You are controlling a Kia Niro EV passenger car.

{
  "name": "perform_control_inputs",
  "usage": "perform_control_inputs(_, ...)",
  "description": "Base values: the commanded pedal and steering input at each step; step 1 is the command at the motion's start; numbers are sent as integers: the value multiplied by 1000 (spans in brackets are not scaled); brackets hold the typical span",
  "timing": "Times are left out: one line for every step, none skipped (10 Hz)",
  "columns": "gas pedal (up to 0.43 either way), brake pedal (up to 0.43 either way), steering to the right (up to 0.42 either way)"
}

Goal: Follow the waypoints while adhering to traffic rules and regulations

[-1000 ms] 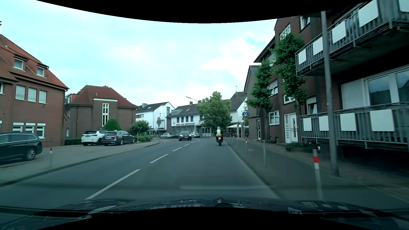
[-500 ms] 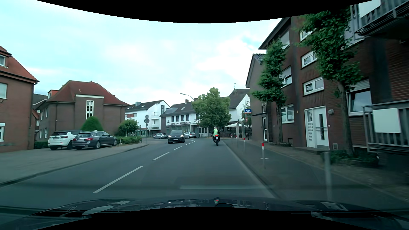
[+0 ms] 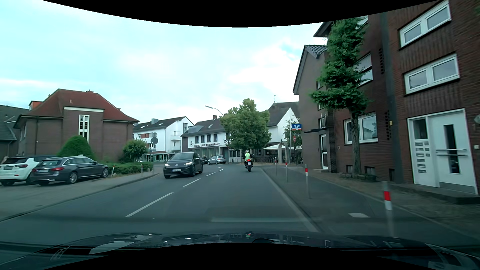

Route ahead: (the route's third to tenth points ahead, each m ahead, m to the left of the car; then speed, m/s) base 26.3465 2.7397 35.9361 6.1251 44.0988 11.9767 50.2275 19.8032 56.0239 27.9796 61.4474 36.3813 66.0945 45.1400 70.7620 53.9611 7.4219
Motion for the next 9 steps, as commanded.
perform_control_inputs(138,0,9)
perform_control_inputs(138,0,9)
perform_control_inputs(138,0,9)
perform_control_inputs(138,0,9)
perform_control_inputs(138,0,7)
perform_control_inputs(138,0,7)
perform_control_inputs(138,0,7)
perform_control_inputs(138,0,5)
perform_control_inputs(138,0,1)
